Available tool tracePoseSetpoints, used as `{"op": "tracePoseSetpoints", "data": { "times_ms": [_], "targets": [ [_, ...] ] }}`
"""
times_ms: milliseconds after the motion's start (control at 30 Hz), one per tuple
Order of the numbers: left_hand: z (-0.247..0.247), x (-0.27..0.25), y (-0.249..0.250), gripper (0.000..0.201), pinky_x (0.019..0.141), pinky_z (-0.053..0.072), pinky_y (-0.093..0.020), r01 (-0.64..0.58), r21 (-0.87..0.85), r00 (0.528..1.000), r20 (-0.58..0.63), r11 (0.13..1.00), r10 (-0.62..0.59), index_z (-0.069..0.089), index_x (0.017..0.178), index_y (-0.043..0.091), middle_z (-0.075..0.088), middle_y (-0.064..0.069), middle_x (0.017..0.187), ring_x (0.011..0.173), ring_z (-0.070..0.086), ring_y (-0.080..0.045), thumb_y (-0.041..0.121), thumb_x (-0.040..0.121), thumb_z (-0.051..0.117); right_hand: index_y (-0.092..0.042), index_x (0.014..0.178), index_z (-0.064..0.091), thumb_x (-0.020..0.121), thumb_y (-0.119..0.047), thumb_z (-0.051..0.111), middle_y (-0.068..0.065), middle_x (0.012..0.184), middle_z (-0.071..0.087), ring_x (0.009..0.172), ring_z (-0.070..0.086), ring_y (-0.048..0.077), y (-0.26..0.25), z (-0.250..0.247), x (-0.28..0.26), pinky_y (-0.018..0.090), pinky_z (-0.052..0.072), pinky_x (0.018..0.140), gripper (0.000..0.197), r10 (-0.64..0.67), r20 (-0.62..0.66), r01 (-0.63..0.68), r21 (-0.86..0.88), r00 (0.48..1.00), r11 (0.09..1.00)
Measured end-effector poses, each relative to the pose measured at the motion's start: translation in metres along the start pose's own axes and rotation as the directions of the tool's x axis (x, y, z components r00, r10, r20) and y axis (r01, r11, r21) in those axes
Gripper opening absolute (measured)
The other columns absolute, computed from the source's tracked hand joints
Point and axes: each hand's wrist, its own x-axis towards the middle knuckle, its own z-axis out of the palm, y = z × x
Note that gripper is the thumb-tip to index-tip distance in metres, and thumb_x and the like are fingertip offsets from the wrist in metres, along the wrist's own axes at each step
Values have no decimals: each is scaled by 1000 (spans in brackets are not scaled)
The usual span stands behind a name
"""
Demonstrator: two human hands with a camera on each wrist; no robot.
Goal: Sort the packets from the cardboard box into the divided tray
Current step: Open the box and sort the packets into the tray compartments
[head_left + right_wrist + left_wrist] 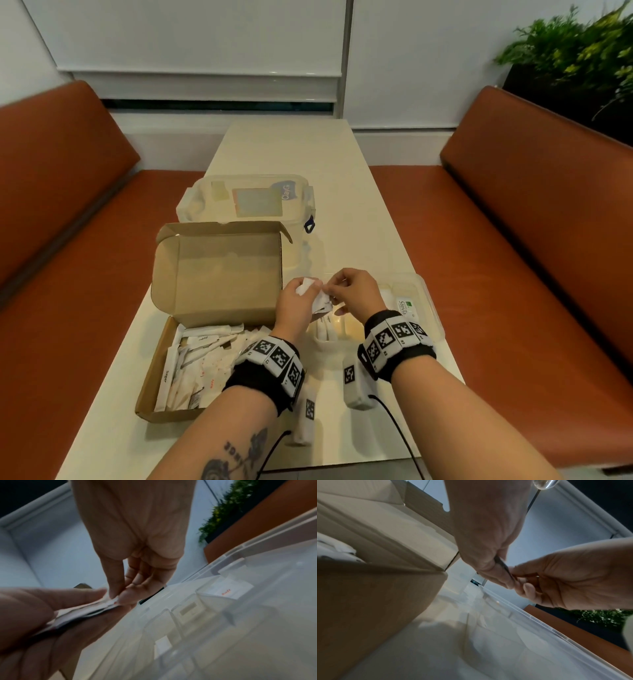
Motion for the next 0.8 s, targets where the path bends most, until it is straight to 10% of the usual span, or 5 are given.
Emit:
{"op": "tracePoseSetpoints", "data": {
  "times_ms": [200,533,800],
  "targets": [
    [5,-1,-6,11,69,58,-38,46,-49,998,47,998,-44,61,101,7,65,-22,104,95,65,-35,7,90,60,-8,80,55,86,-2,60,8,74,63,58,60,16,7,-13,3,24,52,50,10,6,-89,-3,37,996,999],
    [12,4,-7,12,72,59,-41,-21,-10,1000,8,1000,21,63,82,25,66,-11,93,84,67,-27,14,87,66,-5,90,64,86,-8,64,8,78,65,63,61,16,11,-34,3,24,54,60,5,-1,-14,1,-16,1000,1000],
    [13,4,-14,9,58,59,-31,10,-139,999,44,990,-4,65,89,17,71,-3,77,68,72,-14,9,90,61,-4,86,73,83,-14,69,6,79,67,65,56,11,22,-70,9,22,47,63,11,12,-211,-95,-389,977,916]
  ]
}}
